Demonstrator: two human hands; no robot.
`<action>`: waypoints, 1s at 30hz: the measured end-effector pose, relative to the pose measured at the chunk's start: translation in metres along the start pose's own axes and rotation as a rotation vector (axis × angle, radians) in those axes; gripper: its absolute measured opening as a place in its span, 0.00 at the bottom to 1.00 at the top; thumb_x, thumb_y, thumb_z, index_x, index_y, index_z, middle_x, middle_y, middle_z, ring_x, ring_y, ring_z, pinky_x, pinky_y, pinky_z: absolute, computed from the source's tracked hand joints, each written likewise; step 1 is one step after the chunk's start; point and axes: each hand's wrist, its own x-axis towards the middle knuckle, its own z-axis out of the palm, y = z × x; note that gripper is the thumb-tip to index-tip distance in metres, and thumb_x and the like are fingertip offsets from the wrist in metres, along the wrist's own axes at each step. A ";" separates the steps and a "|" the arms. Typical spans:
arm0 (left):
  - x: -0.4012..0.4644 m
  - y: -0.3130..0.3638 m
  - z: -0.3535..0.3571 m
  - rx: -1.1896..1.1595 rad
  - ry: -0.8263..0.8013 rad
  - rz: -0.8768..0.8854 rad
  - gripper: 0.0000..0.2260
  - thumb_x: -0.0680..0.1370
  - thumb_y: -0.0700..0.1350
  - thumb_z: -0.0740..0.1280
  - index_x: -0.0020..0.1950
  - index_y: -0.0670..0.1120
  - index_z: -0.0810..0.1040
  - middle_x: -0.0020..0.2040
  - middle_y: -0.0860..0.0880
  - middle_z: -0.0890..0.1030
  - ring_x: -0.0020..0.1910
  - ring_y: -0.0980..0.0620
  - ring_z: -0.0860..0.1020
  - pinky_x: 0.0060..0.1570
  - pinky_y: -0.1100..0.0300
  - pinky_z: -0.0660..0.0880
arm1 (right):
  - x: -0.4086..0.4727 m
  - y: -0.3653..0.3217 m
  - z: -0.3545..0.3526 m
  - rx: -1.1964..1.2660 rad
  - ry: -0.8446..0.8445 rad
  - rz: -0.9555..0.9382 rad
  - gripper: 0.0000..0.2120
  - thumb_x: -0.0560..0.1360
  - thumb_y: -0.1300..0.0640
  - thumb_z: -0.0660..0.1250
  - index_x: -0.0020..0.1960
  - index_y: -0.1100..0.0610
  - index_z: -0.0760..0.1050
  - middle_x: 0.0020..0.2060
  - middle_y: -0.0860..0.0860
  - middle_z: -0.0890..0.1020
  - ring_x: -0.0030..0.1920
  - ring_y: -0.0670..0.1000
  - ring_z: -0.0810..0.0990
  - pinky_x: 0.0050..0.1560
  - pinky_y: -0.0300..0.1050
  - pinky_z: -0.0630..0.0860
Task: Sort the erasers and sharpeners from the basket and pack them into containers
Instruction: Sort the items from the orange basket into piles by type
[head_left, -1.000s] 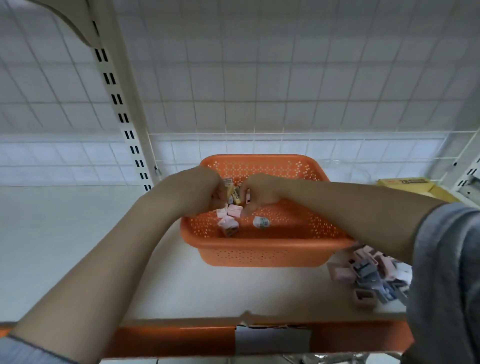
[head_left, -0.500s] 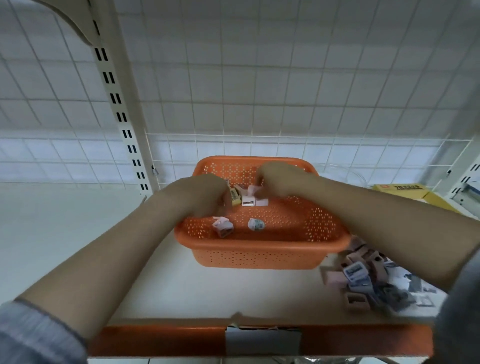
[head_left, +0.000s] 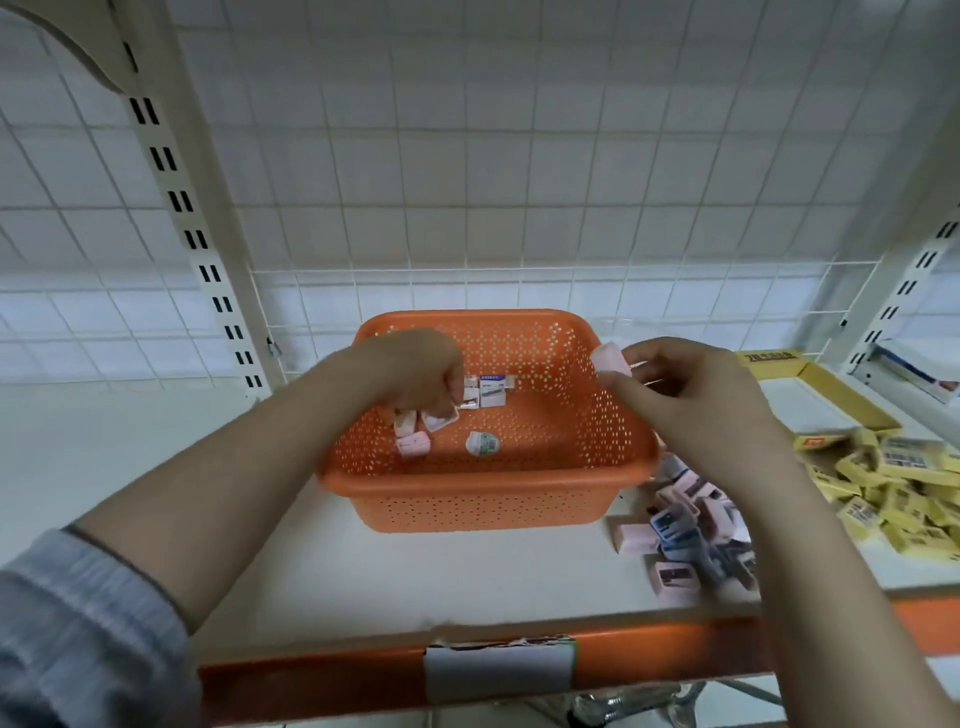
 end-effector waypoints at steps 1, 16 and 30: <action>-0.003 0.004 -0.006 -0.020 0.101 0.012 0.04 0.73 0.45 0.71 0.47 0.51 0.82 0.46 0.56 0.82 0.45 0.56 0.80 0.48 0.55 0.79 | -0.007 0.002 -0.004 0.044 0.039 0.011 0.02 0.71 0.51 0.72 0.42 0.48 0.80 0.35 0.44 0.83 0.34 0.43 0.80 0.33 0.32 0.73; -0.036 0.154 0.019 -0.407 0.674 0.228 0.09 0.74 0.41 0.70 0.52 0.48 0.83 0.44 0.54 0.81 0.37 0.61 0.75 0.41 0.78 0.68 | -0.061 0.067 -0.102 0.108 0.297 0.007 0.05 0.71 0.56 0.73 0.45 0.47 0.80 0.39 0.49 0.82 0.36 0.45 0.79 0.33 0.31 0.71; -0.068 0.223 0.088 -0.545 0.818 -0.295 0.10 0.74 0.45 0.70 0.55 0.50 0.82 0.47 0.52 0.84 0.42 0.57 0.79 0.47 0.65 0.73 | -0.067 0.135 -0.103 -0.315 -0.192 -0.109 0.13 0.72 0.56 0.71 0.56 0.51 0.80 0.45 0.47 0.79 0.46 0.46 0.75 0.46 0.38 0.70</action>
